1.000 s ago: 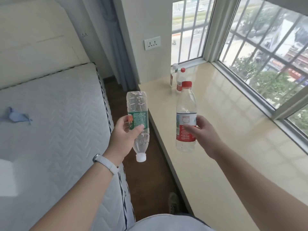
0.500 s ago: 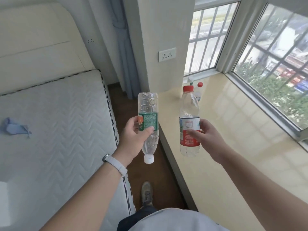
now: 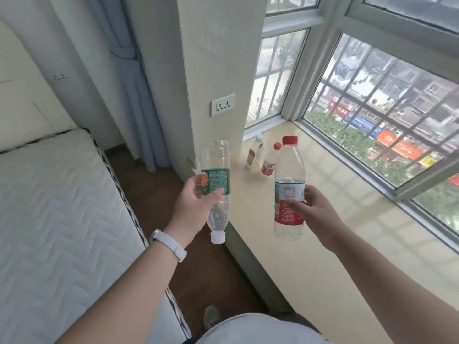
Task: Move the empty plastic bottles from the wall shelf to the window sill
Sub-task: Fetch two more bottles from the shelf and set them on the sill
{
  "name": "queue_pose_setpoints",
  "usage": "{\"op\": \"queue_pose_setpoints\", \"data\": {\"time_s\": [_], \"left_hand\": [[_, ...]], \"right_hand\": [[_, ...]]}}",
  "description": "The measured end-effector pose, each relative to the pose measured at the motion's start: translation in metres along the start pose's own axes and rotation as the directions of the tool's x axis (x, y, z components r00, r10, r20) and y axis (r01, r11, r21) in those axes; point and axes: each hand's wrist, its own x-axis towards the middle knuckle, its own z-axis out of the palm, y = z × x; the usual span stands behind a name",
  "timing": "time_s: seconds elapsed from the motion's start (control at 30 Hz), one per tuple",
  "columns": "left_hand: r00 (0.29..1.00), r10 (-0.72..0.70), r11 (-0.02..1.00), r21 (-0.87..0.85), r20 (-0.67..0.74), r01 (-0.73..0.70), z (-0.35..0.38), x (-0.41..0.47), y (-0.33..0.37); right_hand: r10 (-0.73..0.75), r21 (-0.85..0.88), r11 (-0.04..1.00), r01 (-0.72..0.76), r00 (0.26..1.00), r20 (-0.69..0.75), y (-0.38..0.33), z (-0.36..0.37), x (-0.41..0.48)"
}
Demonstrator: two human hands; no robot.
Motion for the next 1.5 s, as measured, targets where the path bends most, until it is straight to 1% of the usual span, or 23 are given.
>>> {"op": "queue_pose_setpoints", "data": {"time_s": [0.2, 0.37, 0.5, 0.63, 0.77, 0.93, 1.07, 1.23, 1.4, 1.5], "left_hand": [[0.998, -0.011, 1.000, -0.023, 0.070, 0.012, -0.002, 0.033, 0.004], [0.991, -0.035, 0.999, 0.020, 0.125, 0.033, -0.002, 0.060, 0.000], [0.992, -0.060, 0.996, 0.073, 0.108, 0.052, -0.010, 0.087, -0.002], [0.992, -0.099, 0.989, 0.121, 0.083, 0.089, -0.010, 0.129, 0.001], [0.990, -0.118, 0.982, 0.155, 0.074, 0.105, 0.009, 0.179, 0.009], [0.979, -0.149, 0.969, 0.217, 0.137, 0.117, 0.043, 0.238, 0.017], [0.971, -0.166, 0.962, 0.246, 0.172, 0.121, 0.070, 0.268, 0.020], [0.941, -0.197, 0.950, 0.292, 0.275, 0.113, 0.098, 0.286, 0.021], [0.905, -0.256, 0.922, 0.367, 0.340, 0.123, 0.110, 0.312, 0.001], [0.878, -0.307, 0.896, 0.422, 0.366, 0.137, 0.118, 0.322, -0.016]], "right_hand": [[0.041, 0.035, 0.999, -0.038, 0.996, -0.081, 0.001, 0.001, 0.013], [0.081, 0.085, 0.994, -0.072, 0.991, -0.107, 0.012, 0.002, 0.035], [0.090, 0.146, 0.986, -0.075, 0.991, -0.097, 0.015, 0.010, 0.069], [0.080, 0.171, 0.983, -0.063, 0.993, -0.092, 0.014, 0.019, 0.116], [0.093, 0.178, 0.981, -0.079, 0.993, -0.075, 0.011, 0.016, 0.169], [0.103, 0.217, 0.973, -0.078, 0.989, -0.105, 0.011, -0.001, 0.225], [0.117, 0.248, 0.965, -0.082, 0.984, -0.132, 0.013, -0.018, 0.246], [0.147, 0.282, 0.956, -0.086, 0.969, -0.201, 0.021, -0.043, 0.254], [0.228, 0.314, 0.938, -0.145, 0.943, -0.245, 0.048, -0.051, 0.254], [0.287, 0.327, 0.926, -0.186, 0.912, -0.294, 0.069, -0.046, 0.254]]}}
